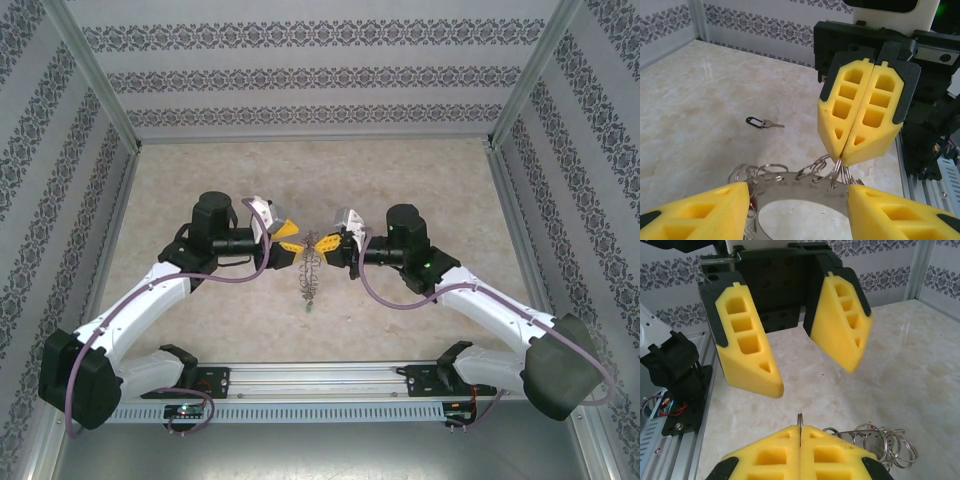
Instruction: Put the keys on the keyring
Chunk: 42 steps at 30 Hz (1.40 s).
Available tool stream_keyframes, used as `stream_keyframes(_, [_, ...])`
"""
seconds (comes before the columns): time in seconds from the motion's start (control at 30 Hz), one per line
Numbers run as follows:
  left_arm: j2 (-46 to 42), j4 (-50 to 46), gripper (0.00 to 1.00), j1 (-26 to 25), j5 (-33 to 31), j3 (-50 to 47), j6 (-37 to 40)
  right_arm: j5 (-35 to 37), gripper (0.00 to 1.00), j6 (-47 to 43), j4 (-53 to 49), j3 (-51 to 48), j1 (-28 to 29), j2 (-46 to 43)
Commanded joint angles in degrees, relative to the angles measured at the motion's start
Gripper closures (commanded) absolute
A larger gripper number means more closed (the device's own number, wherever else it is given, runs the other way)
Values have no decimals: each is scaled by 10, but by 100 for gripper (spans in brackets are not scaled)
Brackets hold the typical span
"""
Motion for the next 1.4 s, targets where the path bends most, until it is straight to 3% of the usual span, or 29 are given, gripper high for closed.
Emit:
stream_keyframes(0.0, [0, -15, 46, -8, 30, 13, 62, -21, 100, -24, 32, 27, 2, 1])
stream_keyframes(0.27, [-8, 36, 54, -33, 15, -11, 76, -33, 100, -13, 31, 40, 2, 12])
stream_keyframes(0.4, [6, 5, 60, -35, 23, 3, 101, -33, 100, -14, 28, 45, 6, 16])
stream_keyframes(0.5, [6, 1, 70, -36, 25, 5, 106, -37, 100, -15, 24, 47, 7, 18])
stream_keyframes(0.63, [9, -13, 74, -36, 41, 13, 117, -38, 100, -18, 17, 47, 7, 20])
stream_keyframes(0.73, [19, -38, 93, -36, 51, 27, 132, -41, 100, -21, 15, 48, 7, 20])
stream_keyframes(0.8, [23, -55, 100, -36, 45, 34, 141, -42, 100, -26, 9, 47, 7, 21])
stream_keyframes(0.97, [16, -74, 100, -36, 12, 46, 157, -41, 100, -35, -14, 43, 7, 19])
stream_keyframes(1.13, [13, -144, 100, -37, -46, 67, 197, 12, 78, -16, -37, 22, -5, 2])
stream_keyframes(1.17, [14, -174, 100, -37, -71, 69, 213, 32, 68, -10, -34, 7, -9, -4])
stream_keyframes(1.27, [27, -227, 100, -38, -134, 64, 251, 71, 65, 3, -31, -27, -14, -20])
stream_keyframes(1.37, [48, -248, 100, -40, -154, 55, 260, 103, 64, 25, -31, -46, -15, -25])
